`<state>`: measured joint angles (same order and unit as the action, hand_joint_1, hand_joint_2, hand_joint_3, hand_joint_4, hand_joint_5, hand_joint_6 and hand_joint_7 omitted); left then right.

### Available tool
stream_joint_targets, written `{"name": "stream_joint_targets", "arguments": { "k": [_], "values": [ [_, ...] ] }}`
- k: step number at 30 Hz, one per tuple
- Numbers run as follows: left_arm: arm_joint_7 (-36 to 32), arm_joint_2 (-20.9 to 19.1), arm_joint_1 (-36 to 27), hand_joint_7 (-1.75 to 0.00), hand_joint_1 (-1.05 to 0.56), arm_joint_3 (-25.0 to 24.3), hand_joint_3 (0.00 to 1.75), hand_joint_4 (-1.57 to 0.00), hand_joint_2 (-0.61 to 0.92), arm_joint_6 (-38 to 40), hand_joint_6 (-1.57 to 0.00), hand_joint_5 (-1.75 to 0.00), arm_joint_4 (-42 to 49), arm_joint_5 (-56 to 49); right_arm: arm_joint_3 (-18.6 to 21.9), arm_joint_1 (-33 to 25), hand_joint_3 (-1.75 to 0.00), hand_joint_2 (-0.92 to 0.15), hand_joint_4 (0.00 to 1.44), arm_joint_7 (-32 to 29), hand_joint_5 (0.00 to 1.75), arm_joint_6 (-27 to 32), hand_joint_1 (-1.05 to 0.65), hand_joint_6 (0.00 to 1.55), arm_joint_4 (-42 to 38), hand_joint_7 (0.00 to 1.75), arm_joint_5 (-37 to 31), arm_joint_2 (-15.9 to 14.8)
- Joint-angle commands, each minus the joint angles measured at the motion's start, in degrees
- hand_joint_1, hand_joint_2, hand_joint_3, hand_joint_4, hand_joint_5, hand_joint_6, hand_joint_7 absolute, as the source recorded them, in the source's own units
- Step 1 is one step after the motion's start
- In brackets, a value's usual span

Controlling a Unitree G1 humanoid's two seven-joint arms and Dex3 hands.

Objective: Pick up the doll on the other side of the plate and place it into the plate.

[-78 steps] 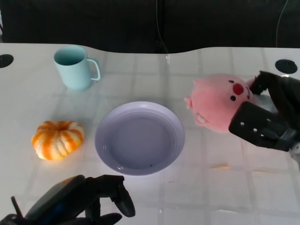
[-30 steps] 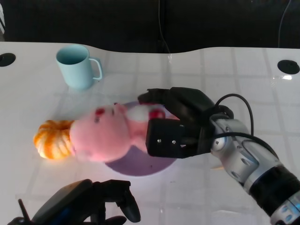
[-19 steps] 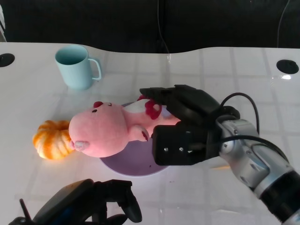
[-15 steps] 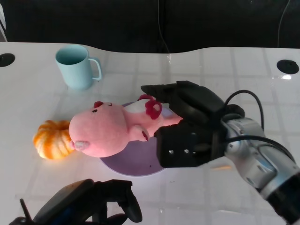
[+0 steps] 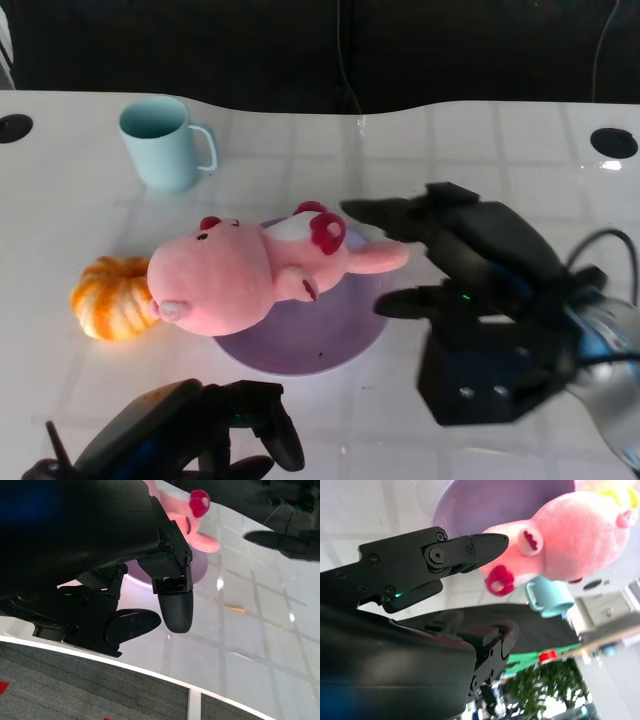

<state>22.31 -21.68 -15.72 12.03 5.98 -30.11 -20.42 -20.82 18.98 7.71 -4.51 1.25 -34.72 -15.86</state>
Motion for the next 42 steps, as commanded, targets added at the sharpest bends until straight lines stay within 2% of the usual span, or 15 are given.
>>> {"name": "stream_joint_targets", "arguments": {
  "k": [1, 3, 6, 11, 12, 15, 18, 20, 23, 30, 33, 38, 42],
  "values": [
    [-0.6, -0.2, -0.1, -1.13, -0.15, -0.3, 0.61, -0.68, 0.82, 0.0, -0.68, -1.71, 0.0, 0.0, 3.5, -4.4, -0.1, -0.92, 0.49, -1.8, 0.96, -2.4, -0.48, 0.65, 3.2, 0.21, 3.3, -1.2],
    [-0.6, 0.0, -0.4, -1.13, -0.15, -0.3, 0.61, -0.69, 0.82, 0.2, -0.68, -1.72, -0.3, 0.1, 5.3, -7.2, -0.07, -0.92, 0.63, -1.5, 1.0, -2.8, -0.37, 0.75, 5.3, 0.26, 5.0, -1.4],
    [-0.5, 0.0, -0.4, -1.12, -0.14, -0.2, 0.6, -0.69, 0.82, 0.4, -0.69, -1.73, -0.6, -0.2, 7.5, -10.9, -0.06, -0.92, 0.74, -0.9, 1.08, -3.0, -0.24, 0.87, 8.3, 0.33, 6.4, -2.2],
    [-0.2, -0.4, 0.0, -1.12, -0.15, -0.4, 0.57, -0.66, 0.85, 0.6, -0.67, -1.67, -0.4, -0.3, 10.7, -15.9, -0.08, -0.89, 0.87, 0.5, 1.25, -2.3, -0.09, 1.03, 12.1, 0.45, 9.2, -3.0],
    [-0.2, -0.5, 0.1, -1.12, -0.15, -0.4, 0.56, -0.67, 0.86, 0.5, -0.67, -1.67, -0.3, -0.3, 11.2, -16.7, -0.16, -0.87, 0.88, 0.9, 1.33, -2.3, -0.05, 1.06, 12.5, 0.5, 9.9, -3.2],
    [-0.5, -0.6, 0.1, -1.12, -0.14, -0.5, 0.55, -0.68, 0.86, 0.0, -0.68, -1.69, -0.1, -0.4, 12.5, -19.2, -0.94, -0.49, 0.93, 2.0, 1.44, -1.7, -0.01, 1.06, 14.4, 0.69, 10.9, -3.6],
    [-0.1, -0.6, 0.1, -1.13, -0.15, -0.6, 0.56, -0.68, 0.85, 0.7, -0.67, -1.71, -0.4, -0.3, 13.4, -21.7, -1.25, -0.34, 0.98, 3.6, 1.43, -0.9, 0.02, 1.04, 16.9, 0.83, 11.7, -4.3],
    [-0.1, -0.7, 0.2, -1.13, -0.14, -0.8, 0.56, -0.68, 0.85, 0.1, -0.67, -1.73, -0.1, 0.2, 13.9, -23.5, -1.33, -0.3, 0.96, 5.2, 1.52, 0.4, 0.02, 1.0, 19.1, 0.97, 11.2, -5.1],
    [-0.1, -0.9, 0.3, -1.14, -0.14, -0.8, 0.57, -0.68, 0.84, 0.0, -0.67, -1.73, -0.1, 0.0, 14.3, -25.8, -1.34, -0.3, 0.93, 6.8, 1.65, 2.2, 0.0, 0.94, 21.9, 1.15, 10.7, -5.8],
    [0.0, -1.1, 0.1, -1.13, -0.15, -1.5, 0.56, -0.7, 0.85, -0.4, -0.67, -1.74, 0.0, 1.1, 16.0, -30.9, -1.32, -0.32, 0.88, 8.3, 1.74, 5.8, 0.02, 0.84, 26.8, 1.37, 11.1, -5.8],
    [0.0, -1.1, 0.3, -1.14, -0.15, -1.5, 0.56, -0.71, 0.85, 0.1, -0.67, -1.75, 0.0, 0.8, 16.1, -30.7, -1.32, -0.33, 0.87, 9.2, 1.75, 6.9, -0.01, 0.8, 26.5, 1.4, 10.7, -6.3],
    [-0.3, -1.1, 0.1, -1.13, -0.15, -1.6, 0.56, -0.72, 0.85, -0.2, -0.67, -1.75, 0.1, 0.8, 16.0, -29.9, -1.19, -0.41, 0.81, 10.1, 1.74, 7.2, -0.01, 0.78, 24.6, 1.39, 10.4, -7.3],
    [-0.3, -1.4, -0.1, -1.12, -0.16, -1.5, 0.56, -0.71, 0.85, -0.5, -0.67, -1.75, 0.2, 0.5, 15.0, -28.7, -1.15, -0.43, 0.79, 10.8, 1.71, 7.1, -0.04, 0.78, 22.0, 1.37, 9.6, -8.3]
  ]
}}
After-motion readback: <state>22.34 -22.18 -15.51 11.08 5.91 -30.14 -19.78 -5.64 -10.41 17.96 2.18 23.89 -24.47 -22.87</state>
